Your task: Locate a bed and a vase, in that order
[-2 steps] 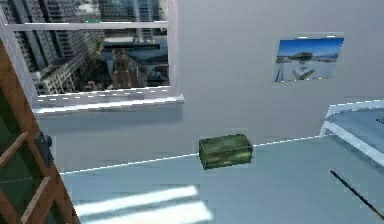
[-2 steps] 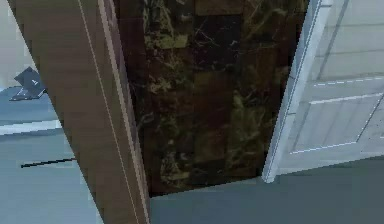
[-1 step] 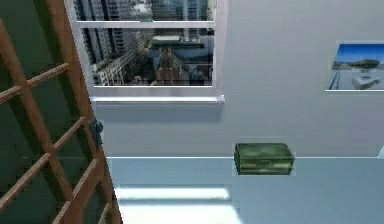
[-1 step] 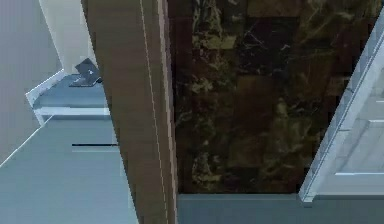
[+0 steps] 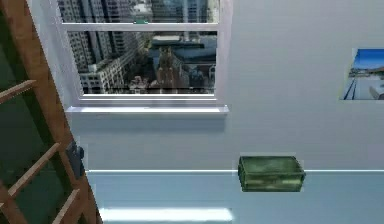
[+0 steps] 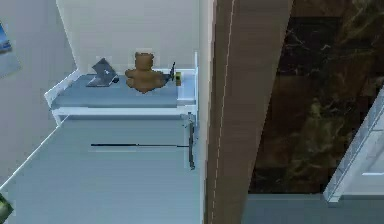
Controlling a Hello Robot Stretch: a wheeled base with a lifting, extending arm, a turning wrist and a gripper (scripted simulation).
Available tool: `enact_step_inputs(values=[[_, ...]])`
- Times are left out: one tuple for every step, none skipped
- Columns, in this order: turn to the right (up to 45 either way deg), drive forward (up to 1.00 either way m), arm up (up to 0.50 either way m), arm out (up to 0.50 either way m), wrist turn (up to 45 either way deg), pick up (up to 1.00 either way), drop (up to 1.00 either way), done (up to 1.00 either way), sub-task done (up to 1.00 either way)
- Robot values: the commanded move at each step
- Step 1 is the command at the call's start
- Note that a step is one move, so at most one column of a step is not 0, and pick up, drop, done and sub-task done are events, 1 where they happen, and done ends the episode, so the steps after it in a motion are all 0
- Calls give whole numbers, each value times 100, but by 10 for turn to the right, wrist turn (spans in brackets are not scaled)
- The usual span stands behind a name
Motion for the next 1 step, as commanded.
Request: enact_step_inputs(values=[[450, 0, 0, 0, 0, 0, 0, 0, 0]])
